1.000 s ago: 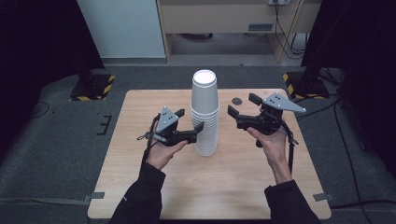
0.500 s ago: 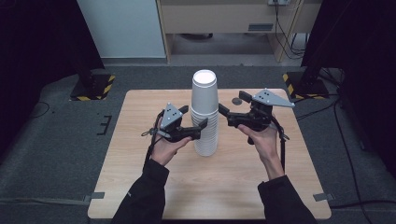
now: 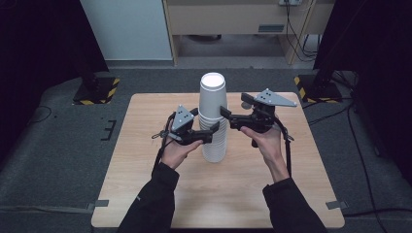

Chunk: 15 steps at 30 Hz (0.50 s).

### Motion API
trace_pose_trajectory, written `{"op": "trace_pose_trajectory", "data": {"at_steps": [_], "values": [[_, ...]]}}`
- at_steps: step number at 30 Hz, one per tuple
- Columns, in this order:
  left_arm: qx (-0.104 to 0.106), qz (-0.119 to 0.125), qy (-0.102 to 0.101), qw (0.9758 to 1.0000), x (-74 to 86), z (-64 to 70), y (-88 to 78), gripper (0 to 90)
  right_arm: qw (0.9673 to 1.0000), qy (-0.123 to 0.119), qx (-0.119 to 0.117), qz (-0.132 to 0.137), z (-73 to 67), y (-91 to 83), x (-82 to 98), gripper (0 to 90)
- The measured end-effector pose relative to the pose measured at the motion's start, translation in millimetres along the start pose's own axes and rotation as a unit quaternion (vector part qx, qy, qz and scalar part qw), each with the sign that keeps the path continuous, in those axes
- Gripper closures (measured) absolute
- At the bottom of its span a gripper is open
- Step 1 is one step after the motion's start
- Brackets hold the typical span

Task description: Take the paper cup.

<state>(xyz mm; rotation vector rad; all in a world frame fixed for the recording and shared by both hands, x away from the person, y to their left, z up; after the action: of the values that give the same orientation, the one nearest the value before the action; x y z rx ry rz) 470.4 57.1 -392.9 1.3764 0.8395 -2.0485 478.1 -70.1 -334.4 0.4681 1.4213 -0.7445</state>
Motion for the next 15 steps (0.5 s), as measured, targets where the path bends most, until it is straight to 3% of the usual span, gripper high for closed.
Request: {"op": "trace_pose_trajectory", "data": {"at_steps": [15], "values": [[0.009, -0.005, 0.007, 0.9999, -2.1, -1.4, 9.2, 5.1, 0.9996, -0.008, -0.024, -0.011, -12.9, 26.5, -0.6, 6.4]]}}
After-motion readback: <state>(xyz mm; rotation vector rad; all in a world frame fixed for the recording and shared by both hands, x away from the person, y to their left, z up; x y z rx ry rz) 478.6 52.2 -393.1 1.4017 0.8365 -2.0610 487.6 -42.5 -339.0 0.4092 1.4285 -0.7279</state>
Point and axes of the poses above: each handheld gripper's, and its own axes: y roughly forward along the jaws, x roughly out of its underside, z roughly to its right, the point moved 8 cm from there along y, roughly forward along the jaws, and after that the axes turned 15 degrees about -y, right-handed, at the moved point
